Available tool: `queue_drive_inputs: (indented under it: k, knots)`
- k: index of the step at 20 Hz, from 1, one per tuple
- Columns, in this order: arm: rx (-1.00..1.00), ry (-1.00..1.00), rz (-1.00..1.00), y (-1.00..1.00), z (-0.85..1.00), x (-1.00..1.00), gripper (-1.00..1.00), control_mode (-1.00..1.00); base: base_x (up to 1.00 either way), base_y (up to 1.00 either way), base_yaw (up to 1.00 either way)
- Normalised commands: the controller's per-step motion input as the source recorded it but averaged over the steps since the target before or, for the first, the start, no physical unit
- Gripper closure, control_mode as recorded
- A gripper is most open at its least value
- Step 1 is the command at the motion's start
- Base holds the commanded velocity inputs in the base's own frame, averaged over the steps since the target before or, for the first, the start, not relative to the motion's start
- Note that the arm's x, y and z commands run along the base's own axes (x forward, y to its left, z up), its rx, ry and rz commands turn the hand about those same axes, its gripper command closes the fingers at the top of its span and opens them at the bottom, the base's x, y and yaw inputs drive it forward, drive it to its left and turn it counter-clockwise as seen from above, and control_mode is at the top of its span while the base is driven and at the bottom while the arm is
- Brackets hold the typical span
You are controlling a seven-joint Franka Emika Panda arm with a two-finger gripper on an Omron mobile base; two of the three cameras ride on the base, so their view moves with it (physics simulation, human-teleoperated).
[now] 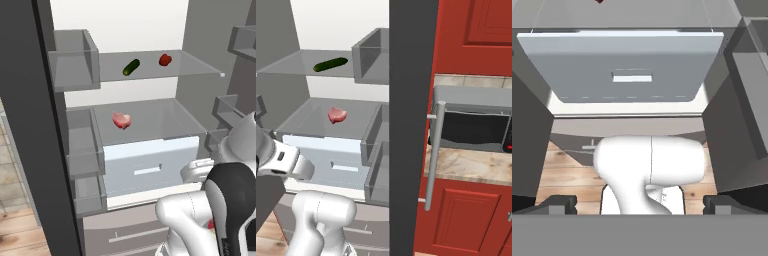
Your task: Gather the bell pepper and cucumber from the fridge and place them on a tray on the dining counter. Then gather the chicken drumstick and steak from the fridge and place them on the other tray.
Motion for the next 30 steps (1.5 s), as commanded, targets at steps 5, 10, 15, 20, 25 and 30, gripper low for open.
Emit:
queue_drive_inputs:
  k: [5, 10, 15, 20, 25, 30]
  knots:
    - [0.00, 0.01, 0.00, 0.68, 0.00, 0.75, -1.00, -1.00, 0.00, 0.00, 0.00]
    - [0.00, 0.00, 0.04, 0.30, 0.00, 0.67, -1.00, -1.00, 0.00, 0.00, 0.00]
    - [0.00, -0.02, 0.12, 0.00, 0.00, 0.59, -1.00, -1.00, 0.00, 0.00, 0.00]
    - [0.00, -0.02, 0.14, 0.12, 0.00, 0.78, -1.00, -1.00, 0.00, 0.00, 0.00]
    - [0.00, -0.01, 0.12, 0.25, 0.00, 0.82, -1.00, -1.00, 0.00, 0.00, 0.00]
    - [0.00, -0.02, 0.04, 0.26, 0.00, 0.68, -1.00, -1.00, 0.00, 0.00, 0.00]
